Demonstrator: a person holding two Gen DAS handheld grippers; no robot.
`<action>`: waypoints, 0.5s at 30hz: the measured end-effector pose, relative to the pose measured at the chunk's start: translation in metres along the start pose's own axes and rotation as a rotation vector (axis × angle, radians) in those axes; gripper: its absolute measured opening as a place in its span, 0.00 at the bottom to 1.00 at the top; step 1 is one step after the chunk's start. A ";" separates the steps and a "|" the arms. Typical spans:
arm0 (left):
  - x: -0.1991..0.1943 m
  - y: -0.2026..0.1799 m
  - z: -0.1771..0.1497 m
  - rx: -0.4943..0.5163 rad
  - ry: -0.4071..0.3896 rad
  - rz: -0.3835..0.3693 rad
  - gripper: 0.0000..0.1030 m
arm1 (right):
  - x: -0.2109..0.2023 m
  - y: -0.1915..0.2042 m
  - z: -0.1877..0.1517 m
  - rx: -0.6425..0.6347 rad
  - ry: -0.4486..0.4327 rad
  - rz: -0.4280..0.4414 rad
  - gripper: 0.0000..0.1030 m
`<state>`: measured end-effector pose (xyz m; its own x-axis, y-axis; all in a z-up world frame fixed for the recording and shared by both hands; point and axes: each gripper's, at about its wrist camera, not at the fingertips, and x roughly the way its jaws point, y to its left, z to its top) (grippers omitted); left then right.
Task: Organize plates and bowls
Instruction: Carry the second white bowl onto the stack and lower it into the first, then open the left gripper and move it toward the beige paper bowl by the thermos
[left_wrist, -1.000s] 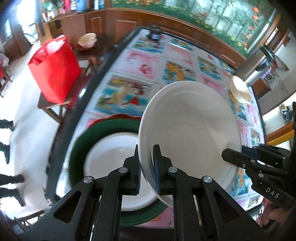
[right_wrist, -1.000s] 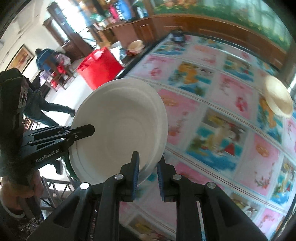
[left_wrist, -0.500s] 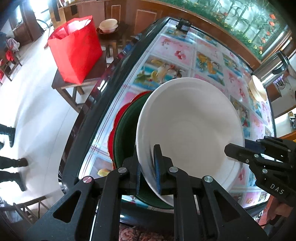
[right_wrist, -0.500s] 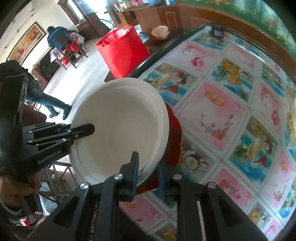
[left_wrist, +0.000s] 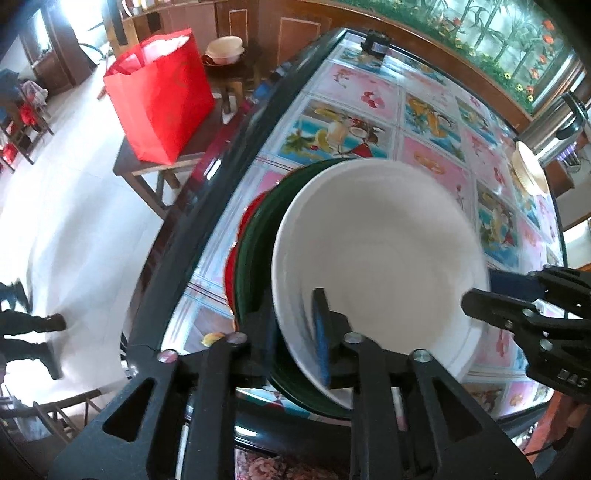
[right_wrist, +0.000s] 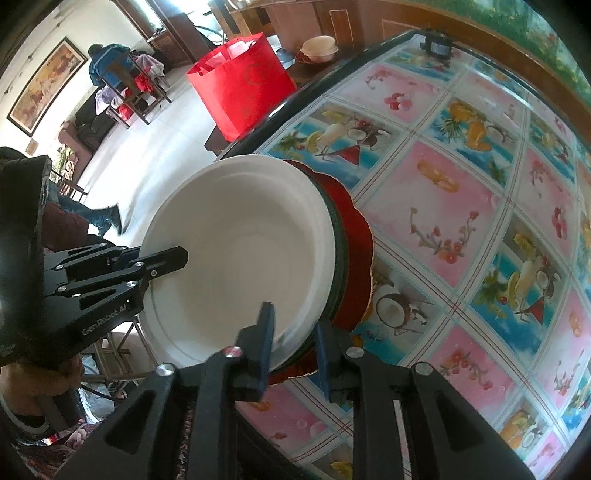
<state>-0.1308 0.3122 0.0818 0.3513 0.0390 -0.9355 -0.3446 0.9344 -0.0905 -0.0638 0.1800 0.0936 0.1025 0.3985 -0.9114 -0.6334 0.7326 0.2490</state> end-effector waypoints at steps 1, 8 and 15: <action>-0.001 0.001 0.000 -0.003 -0.004 -0.007 0.30 | -0.002 -0.002 0.001 0.005 -0.005 0.001 0.39; -0.022 -0.006 0.005 0.018 -0.072 0.023 0.57 | -0.021 -0.012 0.001 0.028 -0.045 0.011 0.52; -0.045 -0.015 0.018 0.040 -0.140 0.041 0.58 | -0.027 -0.021 -0.001 0.051 -0.053 0.017 0.57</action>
<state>-0.1252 0.3026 0.1316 0.4566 0.1235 -0.8811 -0.3267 0.9444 -0.0369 -0.0544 0.1532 0.1123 0.1334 0.4387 -0.8887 -0.5958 0.7520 0.2818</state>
